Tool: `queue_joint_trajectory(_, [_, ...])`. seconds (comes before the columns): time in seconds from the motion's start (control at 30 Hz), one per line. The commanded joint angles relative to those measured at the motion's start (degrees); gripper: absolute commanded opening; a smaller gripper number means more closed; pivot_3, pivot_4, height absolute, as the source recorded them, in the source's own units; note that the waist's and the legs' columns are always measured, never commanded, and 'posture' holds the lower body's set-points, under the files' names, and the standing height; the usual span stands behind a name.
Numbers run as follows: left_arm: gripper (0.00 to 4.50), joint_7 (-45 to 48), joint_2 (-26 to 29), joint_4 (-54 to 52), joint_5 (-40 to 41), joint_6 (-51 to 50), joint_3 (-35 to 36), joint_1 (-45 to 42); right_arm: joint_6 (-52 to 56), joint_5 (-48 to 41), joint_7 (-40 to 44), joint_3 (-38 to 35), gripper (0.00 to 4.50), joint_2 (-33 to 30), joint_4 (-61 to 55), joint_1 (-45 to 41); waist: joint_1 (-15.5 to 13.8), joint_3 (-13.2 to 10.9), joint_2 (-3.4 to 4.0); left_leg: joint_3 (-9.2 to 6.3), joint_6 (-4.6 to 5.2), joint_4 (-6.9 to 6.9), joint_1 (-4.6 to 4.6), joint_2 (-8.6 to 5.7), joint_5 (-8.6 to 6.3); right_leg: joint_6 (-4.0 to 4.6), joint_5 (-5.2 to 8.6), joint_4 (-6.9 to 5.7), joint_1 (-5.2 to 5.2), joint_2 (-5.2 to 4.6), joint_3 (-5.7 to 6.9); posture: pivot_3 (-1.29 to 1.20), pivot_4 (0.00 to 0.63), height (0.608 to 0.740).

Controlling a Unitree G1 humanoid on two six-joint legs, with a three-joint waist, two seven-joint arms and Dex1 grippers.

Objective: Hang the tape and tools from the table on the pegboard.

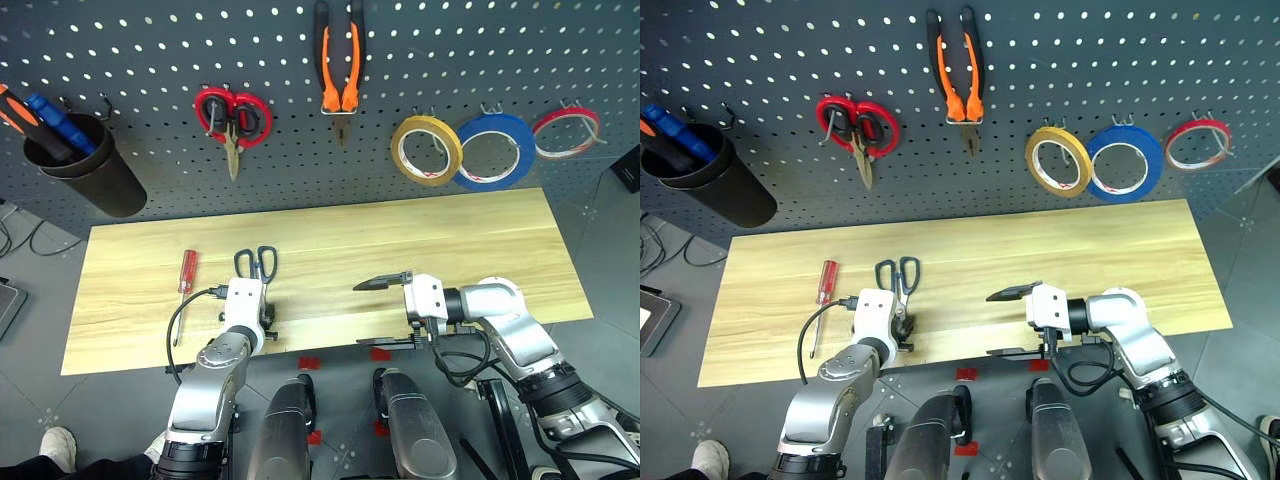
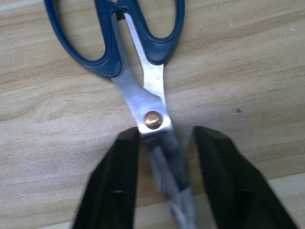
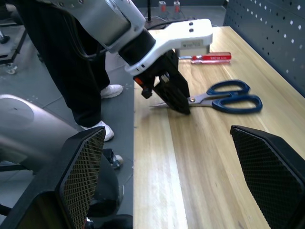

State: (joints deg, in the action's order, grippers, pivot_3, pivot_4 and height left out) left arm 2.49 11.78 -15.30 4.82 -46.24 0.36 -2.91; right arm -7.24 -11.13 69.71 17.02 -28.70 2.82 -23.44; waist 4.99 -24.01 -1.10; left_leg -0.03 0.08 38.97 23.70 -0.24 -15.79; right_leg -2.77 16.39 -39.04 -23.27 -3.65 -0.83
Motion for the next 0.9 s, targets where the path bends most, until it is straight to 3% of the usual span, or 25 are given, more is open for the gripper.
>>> queue_joint_trajectory(0.03, [0.60, 0.17, 0.71, 2.14, -0.98, -2.33, 0.14, 1.77, -1.60, 0.10, -0.10, 0.06, 4.50, 0.50, -0.39, 0.20, 0.00, -0.15, 0.00, 0.00, 0.00, 0.00, 0.00, 0.00, 0.00, 0.00, 0.00, 0.00, 0.00, 0.00, 0.00, -0.15, 0.498, 0.740])
queue_joint_trajectory(0.27, [0.53, 1.10, 1.33, 1.06, -1.16, -0.99, -0.05, 1.96, -1.91, -1.00, -0.85, -1.86, 4.50, 0.85, 0.29, -0.10, 0.00, -0.19, 0.01, 0.01, -0.03, -0.01, 0.00, 0.00, 0.01, -0.01, 0.00, 0.01, 0.00, -0.01, 0.00, -0.15, 0.451, 0.740])
queue_joint_trajectory(0.4, [0.53, 0.42, 3.42, -4.41, -4.76, 4.99, -2.87, 3.91, 1.59, -9.09, -1.42, -5.57, 4.50, 1.88, -6.11, 2.76, 0.01, -0.17, -0.01, -0.02, -0.08, -0.04, 0.08, 0.01, 0.03, -0.01, 0.00, 0.05, -0.06, -0.01, 0.02, -0.16, 0.412, 0.740])
queue_joint_trajectory(0.6, [0.53, -4.68, 1.04, -11.11, -10.93, 15.81, -6.30, 7.17, 4.40, -13.04, -2.66, -8.10, 4.50, 1.98, -10.44, 4.04, -0.28, 0.09, -0.33, -0.03, -0.30, -0.05, 0.28, -0.05, 0.15, -0.03, -0.01, 0.11, -0.20, -0.12, 0.08, -0.15, 0.334, 0.740])
queue_joint_trajectory(0.9, [0.53, -6.27, 4.06, -15.38, -18.94, 31.90, -6.75, 13.69, 9.66, -18.40, -4.16, -10.80, 4.50, 2.83, -12.13, 0.88, -0.20, 3.87, -0.53, -0.03, -0.42, -0.09, 0.67, -0.06, 0.22, -0.03, -0.02, 0.10, -0.61, -0.12, 0.18, -0.13, 0.232, 0.740])
